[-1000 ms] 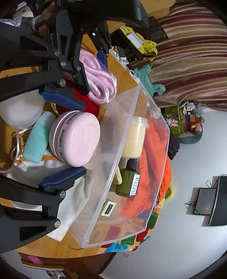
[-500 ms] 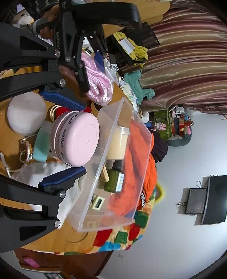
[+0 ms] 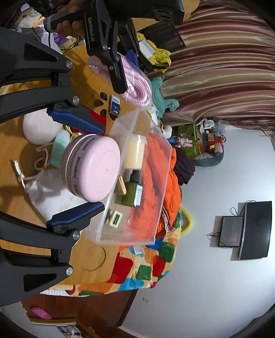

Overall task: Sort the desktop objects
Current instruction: 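Grasp and lift the pink rope bundle with the left gripper while the right lifts the pink case, then carry the pink rope bundle and pink case over the clear box with both grippers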

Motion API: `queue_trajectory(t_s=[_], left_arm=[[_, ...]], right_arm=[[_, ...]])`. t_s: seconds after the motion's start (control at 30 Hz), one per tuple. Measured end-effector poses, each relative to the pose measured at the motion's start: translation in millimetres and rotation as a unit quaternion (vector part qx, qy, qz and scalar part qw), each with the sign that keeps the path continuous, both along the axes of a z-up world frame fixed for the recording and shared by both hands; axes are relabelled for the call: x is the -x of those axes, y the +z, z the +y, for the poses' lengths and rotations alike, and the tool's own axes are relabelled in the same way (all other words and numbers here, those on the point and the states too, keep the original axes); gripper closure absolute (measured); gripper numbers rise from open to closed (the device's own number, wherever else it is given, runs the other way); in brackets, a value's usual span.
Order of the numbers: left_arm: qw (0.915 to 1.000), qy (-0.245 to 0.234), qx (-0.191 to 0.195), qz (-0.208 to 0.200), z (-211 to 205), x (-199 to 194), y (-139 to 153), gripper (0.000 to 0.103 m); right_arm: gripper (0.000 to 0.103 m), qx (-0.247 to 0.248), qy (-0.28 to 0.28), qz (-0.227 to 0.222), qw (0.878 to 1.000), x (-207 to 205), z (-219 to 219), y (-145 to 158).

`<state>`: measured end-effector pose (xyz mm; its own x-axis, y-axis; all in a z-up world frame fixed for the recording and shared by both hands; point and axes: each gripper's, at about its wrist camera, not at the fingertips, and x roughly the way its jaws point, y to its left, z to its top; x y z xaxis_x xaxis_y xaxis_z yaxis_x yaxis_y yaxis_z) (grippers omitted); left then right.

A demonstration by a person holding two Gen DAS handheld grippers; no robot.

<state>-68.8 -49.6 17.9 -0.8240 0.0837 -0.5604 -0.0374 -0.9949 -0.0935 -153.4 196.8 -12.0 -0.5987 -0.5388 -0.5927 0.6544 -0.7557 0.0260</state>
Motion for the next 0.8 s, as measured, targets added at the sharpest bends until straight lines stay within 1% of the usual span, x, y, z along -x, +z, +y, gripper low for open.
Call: queue_trajectory(t_s=[0.17,0.27,0.3,0.33,0.37,0.43,0.5,0.57,0.7,0.73,0.77,0.8], left_arm=[[0.9999,-0.011,-0.008,0.002,5.1,8.5,4.9,0.038],[0.9999,-0.014,-0.003,0.006,7.4,16.6,9.0,0.039],[0.9998,-0.016,-0.002,0.008,7.9,18.8,10.6,0.043],[0.9998,-0.017,0.001,0.01,8.6,21.5,13.0,0.049],[0.9997,-0.021,0.003,0.015,9.0,24.2,16.6,0.052],[0.9993,-0.033,0.0,0.019,9.6,29.1,22.0,0.052],[0.9992,-0.037,0.007,0.015,11.2,38.5,21.4,0.052],[0.9991,-0.041,0.008,-0.007,10.5,47.1,11.1,0.052],[0.9985,-0.043,0.001,-0.033,6.0,44.1,-7.4,0.052],[0.9984,-0.043,0.003,-0.038,4.9,41.7,-11.7,0.05],[0.9981,-0.045,0.006,-0.041,5.0,40.0,-14.6,0.043],[0.9979,-0.047,0.009,-0.044,5.5,37.8,-17.2,0.039]], right_arm=[[0.041,0.002,-0.013,0.003,1.0,8.2,10.4,5.8],[0.041,-0.006,-0.025,0.007,1.0,15.4,14.6,7.4],[0.041,-0.005,-0.029,0.007,1.0,17.7,16.9,7.7],[0.041,-0.003,-0.031,0.005,1.0,21.3,19.0,8.0],[0.041,0.001,-0.033,0.002,0.999,25.0,21.4,8.8],[0.041,0.006,-0.038,0.0,0.999,31.7,24.6,10.5],[0.041,0.007,-0.038,-0.002,0.999,37.4,24.5,10.9],[0.041,0.005,-0.038,-0.006,0.999,43.5,22.9,8.5],[0.04,0.008,-0.034,-0.017,0.999,46.2,22.3,-1.0],[0.04,0.011,-0.033,-0.018,0.999,46.1,23.2,-1.5],[0.04,0.013,-0.031,-0.019,0.999,46.1,24.0,-1.9],[0.041,0.013,-0.029,-0.02,0.999,46.1,24.2,-2.1]])
